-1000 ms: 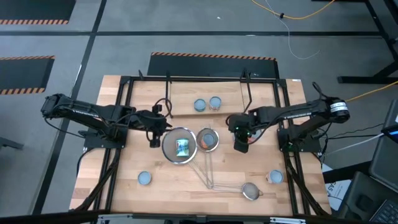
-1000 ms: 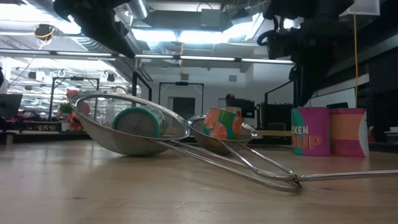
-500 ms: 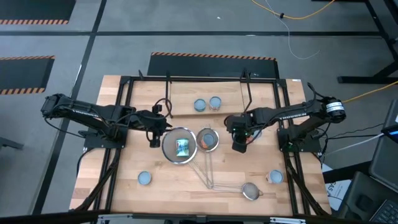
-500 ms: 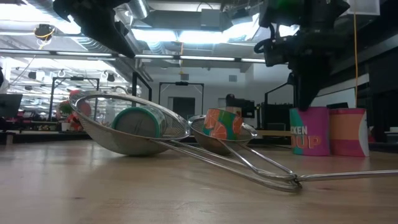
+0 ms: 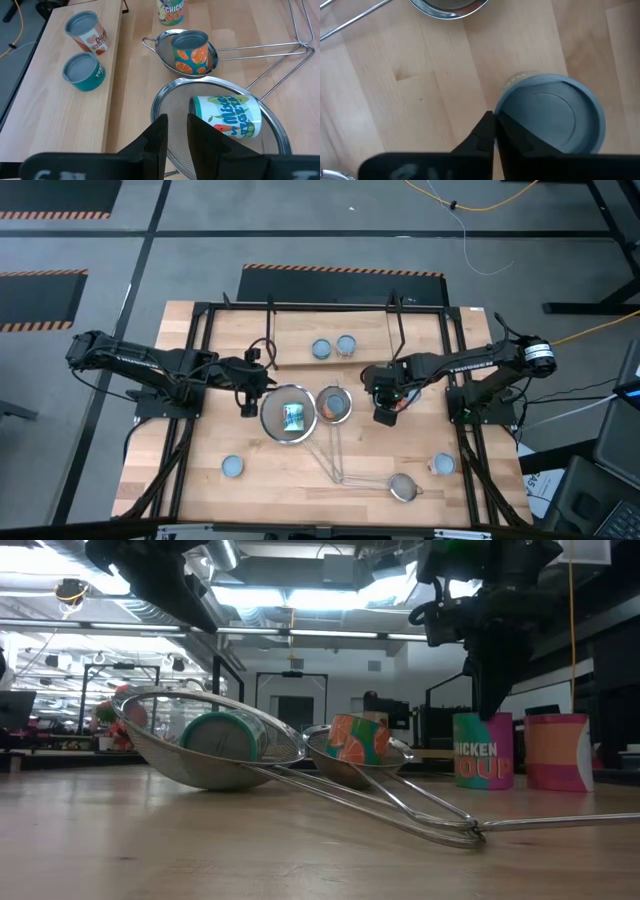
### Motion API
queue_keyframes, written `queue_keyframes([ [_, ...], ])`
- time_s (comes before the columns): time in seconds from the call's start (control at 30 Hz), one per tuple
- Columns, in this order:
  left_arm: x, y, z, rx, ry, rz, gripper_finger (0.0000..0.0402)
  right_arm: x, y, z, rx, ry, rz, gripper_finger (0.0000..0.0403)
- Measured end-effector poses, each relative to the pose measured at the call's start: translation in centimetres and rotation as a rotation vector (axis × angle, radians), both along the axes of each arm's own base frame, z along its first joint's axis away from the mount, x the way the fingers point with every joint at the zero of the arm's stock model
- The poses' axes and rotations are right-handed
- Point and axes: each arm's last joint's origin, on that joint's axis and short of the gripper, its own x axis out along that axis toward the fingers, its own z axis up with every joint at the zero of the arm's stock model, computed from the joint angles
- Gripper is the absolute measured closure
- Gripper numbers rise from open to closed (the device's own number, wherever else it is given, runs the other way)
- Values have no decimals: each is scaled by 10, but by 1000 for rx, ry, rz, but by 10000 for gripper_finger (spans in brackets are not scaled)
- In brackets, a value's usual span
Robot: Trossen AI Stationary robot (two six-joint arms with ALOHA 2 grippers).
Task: Pick and place cans onto a shelf
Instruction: Put the canned chicken soup on the shelf
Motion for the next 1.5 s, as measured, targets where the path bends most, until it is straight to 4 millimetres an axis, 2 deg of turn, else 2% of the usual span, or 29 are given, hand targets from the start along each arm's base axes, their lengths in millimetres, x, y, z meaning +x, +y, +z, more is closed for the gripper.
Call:
queue_keyframes([
  [0.2, 0, 0, 0, 0, 0, 0, 337, -2, 0, 2, -7, -3, 28, 397],
  [0.3, 0, 0, 0, 0, 0, 0, 337, -2, 0, 10, -12, -3, 50, 396],
  [0.5, 0, 0, 0, 0, 0, 0, 337, 5, 0, 40, -31, -45, 129, 400],
  [0.67, 0, 0, 0, 0, 0, 0, 337, 13, 1, 74, -59, -112, 218, 398],
  [0.87, 0, 0, 0, 0, 0, 0, 337, 21, -4, 122, -151, -261, 407, 399],
  [1.23, 0, 0, 0, 0, 0, 0, 337, 21, -43, 195, -531, -401, 601, 398],
  [1.4, 0, 0, 0, 0, 0, 0, 337, 24, -72, 214, -676, -406, 678, 398],
  [1.5, 0, 0, 0, 0, 0, 0, 337, 27, -93, 218, -739, -384, 692, 397],
])
